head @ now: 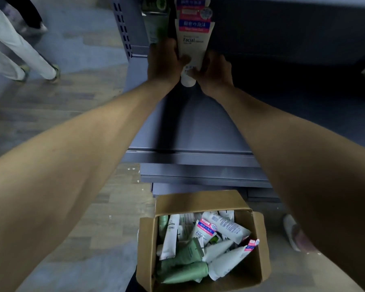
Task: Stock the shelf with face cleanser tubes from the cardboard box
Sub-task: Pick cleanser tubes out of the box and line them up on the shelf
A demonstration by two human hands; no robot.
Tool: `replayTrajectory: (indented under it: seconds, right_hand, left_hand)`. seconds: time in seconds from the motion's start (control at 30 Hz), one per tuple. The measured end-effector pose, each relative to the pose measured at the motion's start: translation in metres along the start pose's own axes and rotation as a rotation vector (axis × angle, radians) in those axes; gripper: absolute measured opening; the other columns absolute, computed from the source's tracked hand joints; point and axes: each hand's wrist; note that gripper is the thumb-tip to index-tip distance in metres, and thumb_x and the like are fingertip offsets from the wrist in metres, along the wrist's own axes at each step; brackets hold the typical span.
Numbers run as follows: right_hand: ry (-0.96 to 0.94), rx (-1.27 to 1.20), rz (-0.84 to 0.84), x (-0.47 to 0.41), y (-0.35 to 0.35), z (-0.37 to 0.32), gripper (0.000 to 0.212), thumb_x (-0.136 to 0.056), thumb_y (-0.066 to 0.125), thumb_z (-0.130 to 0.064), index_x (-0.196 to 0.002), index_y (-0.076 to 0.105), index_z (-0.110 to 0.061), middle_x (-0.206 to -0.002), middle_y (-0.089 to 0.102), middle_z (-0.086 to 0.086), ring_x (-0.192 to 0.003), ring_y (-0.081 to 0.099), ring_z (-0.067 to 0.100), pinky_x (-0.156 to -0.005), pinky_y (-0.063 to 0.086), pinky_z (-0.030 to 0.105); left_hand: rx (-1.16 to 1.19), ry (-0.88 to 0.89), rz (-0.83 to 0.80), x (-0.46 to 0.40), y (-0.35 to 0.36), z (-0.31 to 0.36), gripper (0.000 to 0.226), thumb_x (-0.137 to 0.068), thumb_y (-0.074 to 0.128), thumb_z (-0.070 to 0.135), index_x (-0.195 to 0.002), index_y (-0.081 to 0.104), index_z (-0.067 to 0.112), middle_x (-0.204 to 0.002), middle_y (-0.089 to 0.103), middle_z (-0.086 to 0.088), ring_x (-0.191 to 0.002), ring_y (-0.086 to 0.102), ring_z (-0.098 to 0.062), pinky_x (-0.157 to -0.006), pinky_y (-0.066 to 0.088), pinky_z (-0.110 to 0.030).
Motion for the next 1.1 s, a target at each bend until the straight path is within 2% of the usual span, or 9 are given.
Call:
replayTrajectory:
  seconds: [0.43,0.6,0.67,0.73,0.77,0.83,0.9,1.0,1.1]
  right_hand:
    - [-0.007,0.019,0.006,-0.022,0.001,-0.003,0.053,-0.085,0.073,-0.035,-0.129,0.054,-0.013,-0.128,0.062,0.002,-0.118,0.058,0.018,-0.081,0.042,0.019]
    - [0.005,0.032,0.011,-0.023,0.004,-0.003,0.053,-0.085,0.072,-0.036,-0.130,0.053,-0.012,-0.128,0.061,0.003,-0.117,0.058,0.018,-0.079,0.042,0.019]
    - [0.014,0.015,0.019,-0.022,0.004,-0.004,0.052,-0.086,0.071,-0.036,-0.129,0.054,-0.013,-0.127,0.062,0.002,-0.117,0.058,0.017,-0.079,0.042,0.019]
    - [0.023,0.020,0.006,-0.018,0.002,-0.006,0.052,-0.084,0.073,-0.037,-0.127,0.057,-0.014,-0.125,0.064,0.002,-0.115,0.060,0.018,-0.079,0.045,0.020]
    - [0.034,0.036,-0.015,-0.016,0.000,-0.005,0.053,-0.081,0.075,-0.037,-0.126,0.059,-0.014,-0.123,0.065,0.003,-0.114,0.060,0.018,-0.080,0.047,0.022]
    - [0.097,0.056,-0.052,-0.006,-0.003,0.001,0.056,-0.073,0.081,-0.035,-0.121,0.062,-0.013,-0.118,0.066,0.004,-0.111,0.061,0.019,-0.079,0.051,0.026]
    - [0.147,0.050,-0.051,0.009,-0.005,0.010,0.054,-0.071,0.082,-0.032,-0.116,0.062,-0.010,-0.113,0.067,0.005,-0.106,0.062,0.019,-0.081,0.053,0.028]
    - [0.128,0.043,-0.043,0.028,-0.011,0.017,0.048,-0.076,0.078,-0.028,-0.117,0.062,-0.008,-0.112,0.067,0.006,-0.105,0.063,0.020,-0.088,0.053,0.030]
    - [0.120,0.077,-0.055,0.044,-0.025,0.018,0.052,-0.081,0.074,-0.031,-0.127,0.058,-0.012,-0.117,0.065,0.003,-0.110,0.060,0.017,-0.083,0.045,0.019]
  left_hand:
    - [-0.048,-0.036,0.084,-0.019,0.013,0.005,0.035,-0.085,0.065,0.026,-0.114,0.063,0.007,-0.116,0.065,-0.010,-0.107,0.062,-0.024,-0.078,0.050,-0.025]
    - [-0.012,-0.062,0.081,-0.017,0.013,0.008,0.023,-0.089,0.061,0.020,-0.109,0.064,0.009,-0.109,0.066,-0.003,-0.093,0.055,-0.009,-0.057,0.037,-0.009]
    - [-0.040,-0.063,0.083,-0.017,0.013,0.008,0.019,-0.093,0.057,0.020,-0.109,0.062,0.011,-0.105,0.063,-0.002,-0.093,0.054,-0.011,-0.057,0.034,-0.004]
    - [-0.093,-0.069,0.059,-0.015,0.010,0.010,0.026,-0.097,0.054,0.022,-0.119,0.058,0.011,-0.119,0.059,-0.007,-0.094,0.049,-0.013,-0.061,0.035,0.001]
    - [-0.119,-0.076,0.032,-0.013,0.008,0.008,0.031,-0.096,0.055,0.024,-0.124,0.055,0.010,-0.125,0.056,-0.010,-0.100,0.050,-0.016,-0.069,0.039,0.001]
    - [-0.187,-0.105,-0.030,-0.006,0.001,0.002,0.043,-0.090,0.065,0.031,-0.124,0.054,0.007,-0.127,0.056,-0.015,-0.114,0.054,-0.029,-0.090,0.048,-0.024]
    - [-0.231,-0.153,-0.083,0.002,-0.004,-0.006,0.050,-0.081,0.071,0.040,-0.115,0.060,0.005,-0.118,0.061,-0.019,-0.111,0.059,-0.036,-0.088,0.051,-0.039]
    - [-0.329,-0.151,-0.151,0.021,-0.011,-0.013,0.055,-0.080,0.069,0.044,-0.113,0.059,0.002,-0.114,0.061,-0.023,-0.108,0.058,-0.041,-0.084,0.048,-0.041]
    - [-0.444,-0.072,-0.222,0.048,-0.015,-0.009,0.055,-0.086,0.066,0.040,-0.123,0.051,0.003,-0.121,0.057,-0.024,-0.112,0.052,-0.043,-0.084,0.044,-0.042]
Point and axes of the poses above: each hand's wrist, its own x-axis away from the middle knuckle, its own y-axis out of the palm, z = x × y
